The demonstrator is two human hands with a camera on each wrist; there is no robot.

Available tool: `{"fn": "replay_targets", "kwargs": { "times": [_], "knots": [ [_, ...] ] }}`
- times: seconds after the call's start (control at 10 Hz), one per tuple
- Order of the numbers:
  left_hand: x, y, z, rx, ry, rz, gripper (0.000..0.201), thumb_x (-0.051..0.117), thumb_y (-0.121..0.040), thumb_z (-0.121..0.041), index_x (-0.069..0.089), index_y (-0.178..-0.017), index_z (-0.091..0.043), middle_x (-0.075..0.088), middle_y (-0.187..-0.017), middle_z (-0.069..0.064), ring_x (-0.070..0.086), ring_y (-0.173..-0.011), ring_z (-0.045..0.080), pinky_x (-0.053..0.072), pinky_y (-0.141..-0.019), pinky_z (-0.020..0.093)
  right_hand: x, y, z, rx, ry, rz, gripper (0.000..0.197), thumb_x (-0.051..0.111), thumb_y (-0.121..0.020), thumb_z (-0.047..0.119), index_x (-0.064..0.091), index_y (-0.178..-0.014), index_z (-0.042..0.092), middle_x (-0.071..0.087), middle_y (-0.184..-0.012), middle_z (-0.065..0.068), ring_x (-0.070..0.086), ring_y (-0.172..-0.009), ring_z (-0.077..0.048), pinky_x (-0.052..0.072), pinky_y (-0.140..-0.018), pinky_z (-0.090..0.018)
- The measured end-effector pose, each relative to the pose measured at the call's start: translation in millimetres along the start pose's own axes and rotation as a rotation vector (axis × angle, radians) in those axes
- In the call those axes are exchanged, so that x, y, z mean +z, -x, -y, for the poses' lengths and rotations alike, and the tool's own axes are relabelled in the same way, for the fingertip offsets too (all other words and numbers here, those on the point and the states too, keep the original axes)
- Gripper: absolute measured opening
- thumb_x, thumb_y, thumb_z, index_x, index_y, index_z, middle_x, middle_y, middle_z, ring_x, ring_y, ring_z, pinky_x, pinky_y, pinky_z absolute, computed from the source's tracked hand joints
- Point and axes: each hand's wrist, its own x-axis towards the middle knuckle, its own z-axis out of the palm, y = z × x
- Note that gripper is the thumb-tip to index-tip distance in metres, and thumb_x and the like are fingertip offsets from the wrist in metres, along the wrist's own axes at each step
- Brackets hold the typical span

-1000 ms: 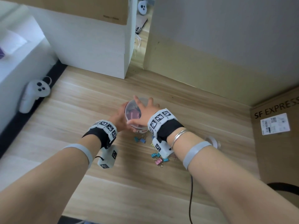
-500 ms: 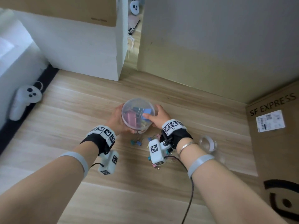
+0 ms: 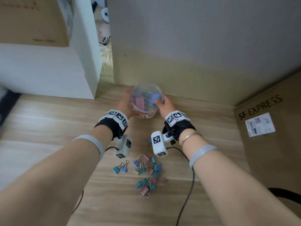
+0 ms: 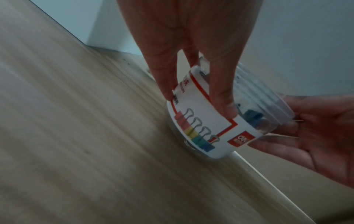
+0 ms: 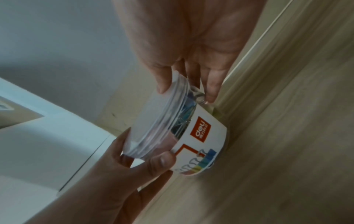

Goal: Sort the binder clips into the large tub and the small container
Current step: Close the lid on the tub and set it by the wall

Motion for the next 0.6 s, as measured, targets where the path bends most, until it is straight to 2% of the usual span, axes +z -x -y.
{"fn": "replay_targets", "kwargs": {
  "times": [0.1,0.2,0.3,0.4,0.5,0.6],
  "knots": [
    [8.4,-24.5,10.2,0.018,-0.14,-0.027,0.108,0.082,-0.062,0.001,0.018,-0.147,-0.02,0.047,-0.138,0.017,0.049,-0.124,0.032,0.044,-0.102,0.04,-3.2,-14.9,-3.1,0.024,0.039,-0.007,0.046,0.049,-0.095,0.02,0.039,-0.14,0.012,0.054,-0.136,-0.011,0.054,-0.121,-0.029,0.041,-0.106,-0.041],
    [12.3,-34.8,19.5,0.015,-0.123,-0.018,0.108,0.078,-0.064,0.008,0.015,-0.148,-0.02,0.041,-0.143,0.02,0.045,-0.128,0.034,0.041,-0.105,0.041,-1.7,-21.6,-7.6,0.037,0.014,-0.03,0.046,0.049,-0.095,0.019,0.038,-0.139,0.012,0.052,-0.137,-0.01,0.052,-0.123,-0.027,0.039,-0.102,-0.033],
    [16.4,-39.5,27.8,0.026,-0.051,0.008,0.102,0.069,-0.071,0.013,0.013,-0.148,-0.023,0.037,-0.145,0.02,0.049,-0.125,0.03,0.048,-0.097,0.042,0.9,-19.8,-12.6,0.036,-0.043,-0.037,0.043,0.047,-0.097,0.021,0.04,-0.138,0.011,0.052,-0.138,-0.01,0.051,-0.124,-0.026,0.037,-0.098,-0.027],
    [17.9,-36.4,32.1,0.011,-0.044,-0.036,0.071,0.064,-0.083,0.002,0.032,-0.138,-0.028,0.062,-0.128,0.005,0.064,-0.104,0.008,0.056,-0.084,0.028,-8.8,-14.5,-22.0,0.064,0.003,-0.011,0.05,0.044,-0.098,0.031,0.033,-0.144,0.014,0.045,-0.145,-0.009,0.044,-0.131,-0.026,0.034,-0.104,-0.029],
    [18.8,-40.2,53.0,-0.015,-0.154,-0.061,0.106,0.082,-0.066,-0.025,0.013,-0.146,-0.027,0.044,-0.141,0.02,0.051,-0.122,0.039,0.05,-0.095,0.051,-40.6,-4.7,-40.2,0.113,0.302,-0.083,0.052,0.05,-0.094,0.034,0.038,-0.141,0.015,0.048,-0.142,-0.011,0.045,-0.13,-0.029,0.036,-0.107,-0.036],
    [24.6,-28.8,51.5,-0.123,-0.195,-0.161,0.079,0.066,-0.083,-0.014,0.018,-0.146,-0.014,0.035,-0.147,0.019,0.045,-0.128,0.038,0.049,-0.098,0.043,-75.6,14.8,-66.6,0.302,0.727,0.042,0.052,0.054,-0.086,0.044,0.047,-0.133,0.022,0.049,-0.14,-0.007,0.046,-0.128,-0.029,0.034,-0.109,-0.039]
  ]
}}
